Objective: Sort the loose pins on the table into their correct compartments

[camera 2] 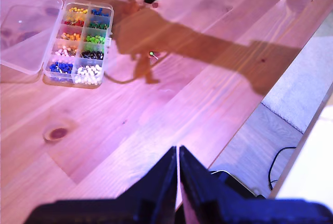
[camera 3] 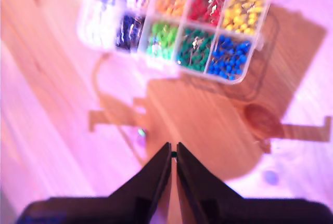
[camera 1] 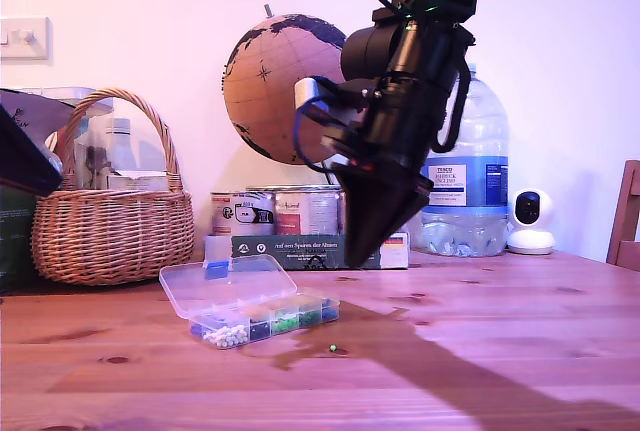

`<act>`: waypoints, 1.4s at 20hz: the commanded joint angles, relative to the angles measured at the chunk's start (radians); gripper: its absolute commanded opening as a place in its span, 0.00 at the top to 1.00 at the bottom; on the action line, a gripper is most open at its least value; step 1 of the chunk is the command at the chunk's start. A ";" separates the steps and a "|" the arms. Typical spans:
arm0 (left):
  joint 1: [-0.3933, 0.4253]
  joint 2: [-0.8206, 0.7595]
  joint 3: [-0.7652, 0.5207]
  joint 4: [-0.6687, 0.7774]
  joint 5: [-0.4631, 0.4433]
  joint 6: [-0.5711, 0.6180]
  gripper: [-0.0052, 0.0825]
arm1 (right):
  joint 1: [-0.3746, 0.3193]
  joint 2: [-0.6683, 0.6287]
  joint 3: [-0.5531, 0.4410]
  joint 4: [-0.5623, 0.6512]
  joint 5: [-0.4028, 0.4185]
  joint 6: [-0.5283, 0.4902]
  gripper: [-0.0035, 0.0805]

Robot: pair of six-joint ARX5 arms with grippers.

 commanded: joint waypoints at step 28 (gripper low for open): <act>-0.002 -0.002 -0.011 -0.011 0.004 -0.003 0.97 | 0.050 0.117 0.006 0.292 -0.002 0.315 0.97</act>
